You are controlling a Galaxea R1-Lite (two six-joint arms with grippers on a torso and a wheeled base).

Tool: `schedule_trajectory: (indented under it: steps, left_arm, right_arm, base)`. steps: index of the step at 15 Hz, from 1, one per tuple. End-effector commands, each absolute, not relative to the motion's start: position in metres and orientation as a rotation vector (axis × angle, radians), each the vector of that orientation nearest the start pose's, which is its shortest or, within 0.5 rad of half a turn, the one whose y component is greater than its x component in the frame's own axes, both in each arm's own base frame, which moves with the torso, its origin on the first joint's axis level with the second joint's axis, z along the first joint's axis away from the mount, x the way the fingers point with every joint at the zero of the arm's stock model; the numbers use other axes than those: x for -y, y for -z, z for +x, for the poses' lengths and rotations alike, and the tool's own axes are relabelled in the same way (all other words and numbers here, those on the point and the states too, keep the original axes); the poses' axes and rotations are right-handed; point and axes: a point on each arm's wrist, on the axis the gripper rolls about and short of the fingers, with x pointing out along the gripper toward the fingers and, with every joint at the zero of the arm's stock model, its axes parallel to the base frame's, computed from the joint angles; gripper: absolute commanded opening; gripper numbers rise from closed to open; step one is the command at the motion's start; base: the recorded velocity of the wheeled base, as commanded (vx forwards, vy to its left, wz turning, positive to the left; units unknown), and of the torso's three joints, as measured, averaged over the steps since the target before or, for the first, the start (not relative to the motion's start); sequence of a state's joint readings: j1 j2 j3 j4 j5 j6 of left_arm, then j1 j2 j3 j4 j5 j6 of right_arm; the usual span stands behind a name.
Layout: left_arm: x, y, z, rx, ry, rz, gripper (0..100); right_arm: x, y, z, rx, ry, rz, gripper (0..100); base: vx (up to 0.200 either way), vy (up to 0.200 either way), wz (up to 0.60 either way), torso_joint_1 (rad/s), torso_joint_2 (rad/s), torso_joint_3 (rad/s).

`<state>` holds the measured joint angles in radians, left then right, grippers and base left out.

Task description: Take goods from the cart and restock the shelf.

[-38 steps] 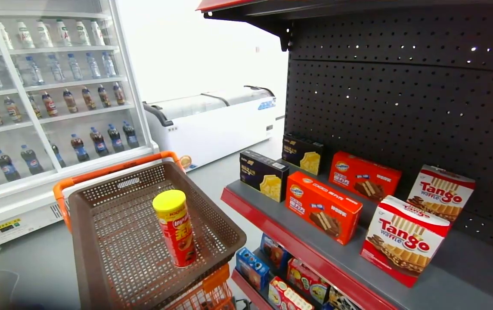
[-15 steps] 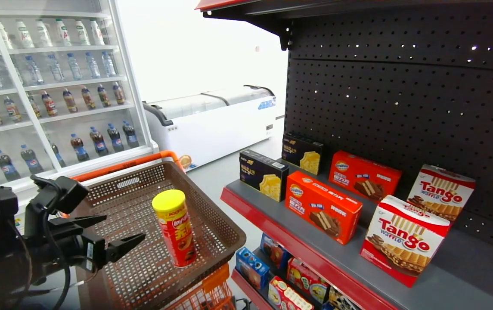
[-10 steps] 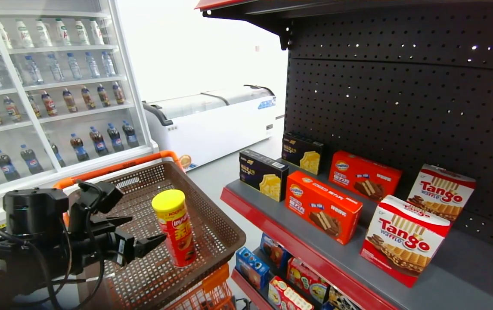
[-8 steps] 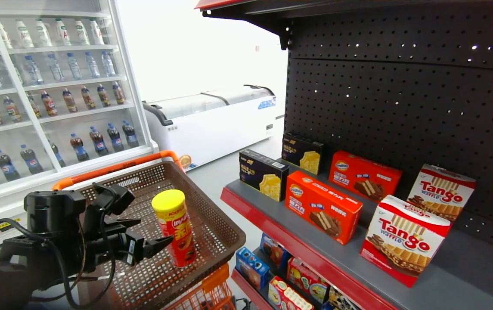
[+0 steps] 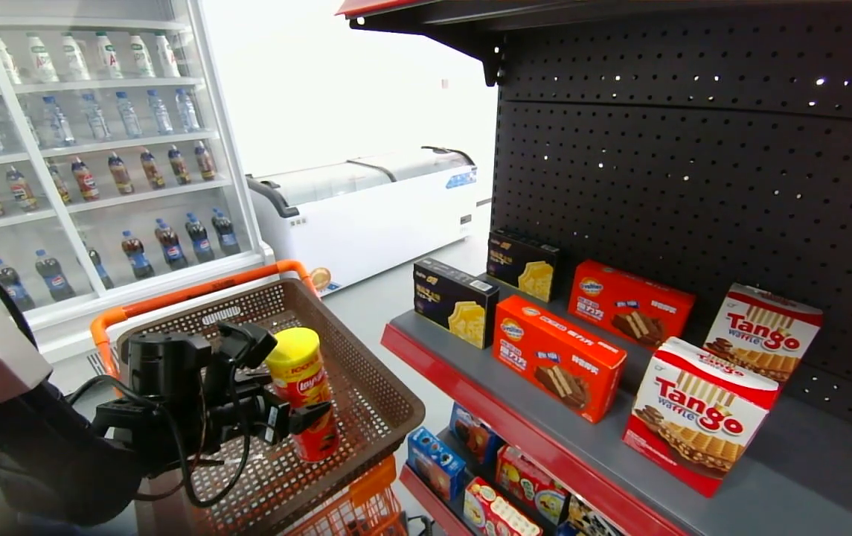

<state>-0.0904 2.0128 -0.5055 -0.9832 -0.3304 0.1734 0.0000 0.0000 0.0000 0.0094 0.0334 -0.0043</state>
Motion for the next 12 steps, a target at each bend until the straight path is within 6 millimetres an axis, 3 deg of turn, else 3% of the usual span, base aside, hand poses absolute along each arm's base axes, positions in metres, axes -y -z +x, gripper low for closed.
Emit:
schedule_trajectory:
  steps: [1, 5, 12]
  left_arm:
    - [0.040, -0.039, 0.312, -0.505, 0.469, 0.105, 100]
    - [0.040, -0.034, 0.318, -0.511, 0.469, 0.107, 100]
    - [0.041, -0.053, 0.325, -0.439, 0.471, 0.103, 100]
  right_arm:
    - [-0.001, -0.075, -0.023, -0.009, -0.034, -0.004, 100]
    - [-0.001, -0.075, -0.023, -0.009, -0.034, -0.004, 100]
    - [-0.001, -0.075, -0.023, -0.009, -0.034, -0.004, 100]
  base:
    - [0.000, 0.000, 0.00, 0.000, 0.00, 0.000]
    - [0.000, 0.000, 0.00, 0.000, 0.00, 0.000]
    - [0.000, 0.000, 0.00, 0.000, 0.00, 0.000]
